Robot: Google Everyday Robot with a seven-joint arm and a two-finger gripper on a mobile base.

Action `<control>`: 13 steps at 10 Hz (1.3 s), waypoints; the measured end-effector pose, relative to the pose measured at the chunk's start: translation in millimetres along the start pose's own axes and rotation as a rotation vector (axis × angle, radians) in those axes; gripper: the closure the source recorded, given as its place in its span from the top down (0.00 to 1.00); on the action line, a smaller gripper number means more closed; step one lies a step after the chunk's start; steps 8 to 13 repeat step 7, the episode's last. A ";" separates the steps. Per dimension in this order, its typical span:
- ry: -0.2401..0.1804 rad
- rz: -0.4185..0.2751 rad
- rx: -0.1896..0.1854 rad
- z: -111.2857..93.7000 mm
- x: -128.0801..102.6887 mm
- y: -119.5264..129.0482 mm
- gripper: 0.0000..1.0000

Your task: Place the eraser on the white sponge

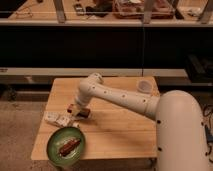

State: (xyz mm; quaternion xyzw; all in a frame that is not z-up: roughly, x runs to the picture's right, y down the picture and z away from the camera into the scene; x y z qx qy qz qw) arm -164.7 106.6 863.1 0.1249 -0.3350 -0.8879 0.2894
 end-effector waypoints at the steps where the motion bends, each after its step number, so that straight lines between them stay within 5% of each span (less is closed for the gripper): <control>1: 0.004 0.006 -0.007 -2.1 0.7 2.8 0.60; 5: 0.091 0.097 -0.006 -28.7 8.6 19.6 0.60; 13: 0.093 0.098 0.000 -27.4 9.9 17.8 0.60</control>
